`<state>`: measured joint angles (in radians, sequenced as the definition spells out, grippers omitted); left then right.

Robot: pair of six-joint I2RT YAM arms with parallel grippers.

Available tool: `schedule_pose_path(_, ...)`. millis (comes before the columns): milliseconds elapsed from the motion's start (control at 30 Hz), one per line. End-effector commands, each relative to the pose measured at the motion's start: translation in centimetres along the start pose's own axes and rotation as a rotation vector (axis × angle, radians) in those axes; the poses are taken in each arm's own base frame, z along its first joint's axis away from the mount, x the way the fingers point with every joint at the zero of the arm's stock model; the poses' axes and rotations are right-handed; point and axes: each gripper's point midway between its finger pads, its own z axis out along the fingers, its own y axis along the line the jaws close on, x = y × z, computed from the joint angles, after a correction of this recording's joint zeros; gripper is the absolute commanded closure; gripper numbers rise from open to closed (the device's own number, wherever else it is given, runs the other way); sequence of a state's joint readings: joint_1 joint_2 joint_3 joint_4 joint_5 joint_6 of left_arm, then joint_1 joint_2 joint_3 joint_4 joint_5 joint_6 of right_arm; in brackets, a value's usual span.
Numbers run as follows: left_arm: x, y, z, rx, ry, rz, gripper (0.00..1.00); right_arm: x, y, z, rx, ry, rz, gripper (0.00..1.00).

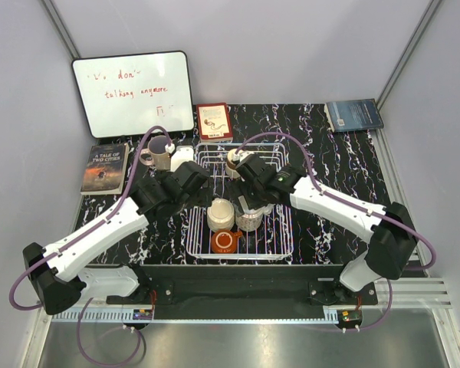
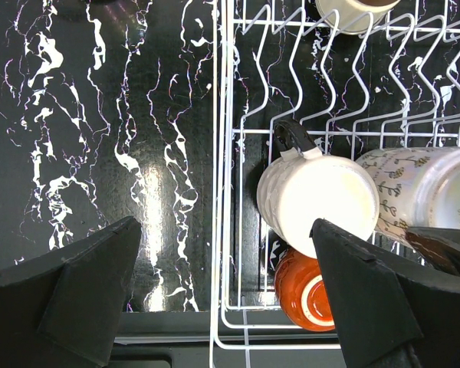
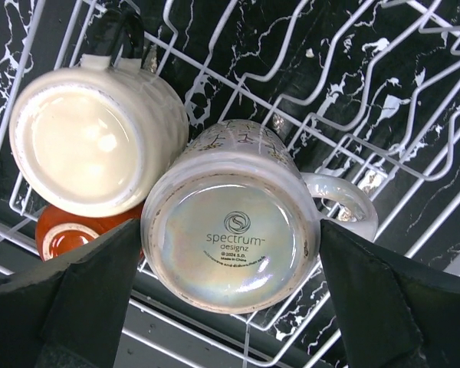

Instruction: Unload the cups from the dish rack

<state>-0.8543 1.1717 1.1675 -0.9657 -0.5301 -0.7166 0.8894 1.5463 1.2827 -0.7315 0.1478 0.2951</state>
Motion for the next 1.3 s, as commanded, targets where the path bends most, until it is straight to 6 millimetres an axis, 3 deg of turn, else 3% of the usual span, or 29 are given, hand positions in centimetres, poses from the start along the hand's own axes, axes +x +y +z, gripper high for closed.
schedule_pose_path(0,-0.6,-0.7,0.1,0.014,-0.024,-0.027,0.01,1.1,0.5,1.9,-0.011,0.047,-0.027,0.0)
schedule_pose_path(433,-0.8,-0.9,0.4,0.006,-0.02,-0.004,0.01,4.3,0.3,3.9,-0.006,0.139,-0.017,0.02)
schedule_pose_path(567,-1.1,-0.9,0.3,0.007,-0.028,-0.002,0.01,4.6,0.1,3.3,-0.008,0.137,0.006,0.35)
schedule_pose_path(600,-1.1,-0.9,0.3,0.008,-0.029,-0.001,0.01,4.6,0.1,3.0,-0.011,0.13,0.018,0.48)
schedule_pose_path(667,-1.1,-1.0,0.4,0.006,-0.027,0.002,0.01,4.9,0.0,2.6,-0.01,0.133,0.024,0.61)
schedule_pose_path(767,-1.2,-1.1,0.4,0.006,-0.027,0.001,0.01,4.6,-0.4,1.4,0.007,0.115,0.033,0.98)
schedule_pose_path(933,-1.6,-1.4,0.4,0.009,-0.033,0.0,0.01,2.8,-1.4,-1.1,0.05,0.033,0.074,1.0)
schedule_pose_path(1167,-1.9,-1.8,0.6,0.011,-0.038,-0.008,0.01,-1.5,-1.0,-5.0,0.036,-0.108,0.157,1.0)
schedule_pose_path(1267,-1.9,-2.0,0.7,0.013,-0.035,-0.012,0.01,-2.5,-1.0,-6.0,0.036,-0.133,0.168,1.0)
